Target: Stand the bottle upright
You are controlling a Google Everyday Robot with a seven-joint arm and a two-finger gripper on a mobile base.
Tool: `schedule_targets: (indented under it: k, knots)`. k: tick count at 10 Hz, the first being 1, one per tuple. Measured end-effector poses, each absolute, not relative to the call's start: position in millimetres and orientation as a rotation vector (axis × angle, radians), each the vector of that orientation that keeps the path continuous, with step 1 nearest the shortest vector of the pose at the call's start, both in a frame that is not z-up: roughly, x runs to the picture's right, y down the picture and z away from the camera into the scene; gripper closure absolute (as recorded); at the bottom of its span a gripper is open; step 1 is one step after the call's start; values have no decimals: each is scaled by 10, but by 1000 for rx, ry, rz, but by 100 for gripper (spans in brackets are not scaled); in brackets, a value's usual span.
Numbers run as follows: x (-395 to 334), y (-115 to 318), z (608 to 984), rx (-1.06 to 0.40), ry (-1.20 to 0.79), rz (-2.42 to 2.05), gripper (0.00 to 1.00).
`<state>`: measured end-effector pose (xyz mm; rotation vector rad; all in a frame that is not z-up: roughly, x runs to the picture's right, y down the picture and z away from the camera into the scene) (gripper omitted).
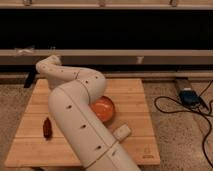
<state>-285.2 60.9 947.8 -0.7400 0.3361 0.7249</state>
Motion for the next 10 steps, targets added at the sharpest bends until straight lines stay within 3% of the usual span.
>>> schedule_targets:
  k: [7, 10]
  knots:
    - [-2896, 569, 9385, -737, 158, 668, 95]
    - [-2912, 492, 9278, -709, 69, 622, 100]
